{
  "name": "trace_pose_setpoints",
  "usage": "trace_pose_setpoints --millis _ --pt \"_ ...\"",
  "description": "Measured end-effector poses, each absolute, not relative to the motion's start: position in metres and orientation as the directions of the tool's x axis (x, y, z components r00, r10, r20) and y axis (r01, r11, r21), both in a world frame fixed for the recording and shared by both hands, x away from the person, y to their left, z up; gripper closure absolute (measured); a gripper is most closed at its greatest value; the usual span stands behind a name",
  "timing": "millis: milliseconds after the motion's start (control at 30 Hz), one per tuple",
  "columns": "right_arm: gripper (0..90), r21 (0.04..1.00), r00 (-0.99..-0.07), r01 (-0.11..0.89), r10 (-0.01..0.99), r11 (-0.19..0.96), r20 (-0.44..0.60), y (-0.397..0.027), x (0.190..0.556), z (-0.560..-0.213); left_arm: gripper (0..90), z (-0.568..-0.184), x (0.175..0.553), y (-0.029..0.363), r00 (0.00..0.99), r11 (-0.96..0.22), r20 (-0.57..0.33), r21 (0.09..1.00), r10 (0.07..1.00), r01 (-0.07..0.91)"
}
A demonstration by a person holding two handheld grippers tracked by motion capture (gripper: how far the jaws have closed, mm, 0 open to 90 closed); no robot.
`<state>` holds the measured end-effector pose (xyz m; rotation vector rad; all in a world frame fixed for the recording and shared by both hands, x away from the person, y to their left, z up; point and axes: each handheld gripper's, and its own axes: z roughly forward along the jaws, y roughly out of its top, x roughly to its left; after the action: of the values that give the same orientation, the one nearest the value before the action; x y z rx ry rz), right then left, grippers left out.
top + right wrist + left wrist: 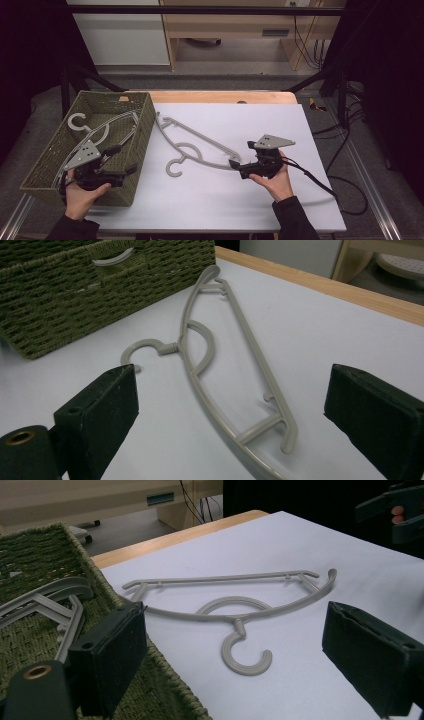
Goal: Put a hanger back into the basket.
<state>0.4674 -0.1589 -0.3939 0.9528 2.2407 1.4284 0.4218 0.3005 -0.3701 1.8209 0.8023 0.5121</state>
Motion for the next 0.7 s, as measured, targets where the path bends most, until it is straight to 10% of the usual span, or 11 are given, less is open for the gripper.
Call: trace_pose_setpoints --millis 700 --pt "33.2 0.775 -0.785 0.415 0.618 0.477 0.041 -0.103 0.510 -0.446 9.7 -0.371 0.421 0.296 0.699 -0.259 -0.010 0.925 0.715 0.278"
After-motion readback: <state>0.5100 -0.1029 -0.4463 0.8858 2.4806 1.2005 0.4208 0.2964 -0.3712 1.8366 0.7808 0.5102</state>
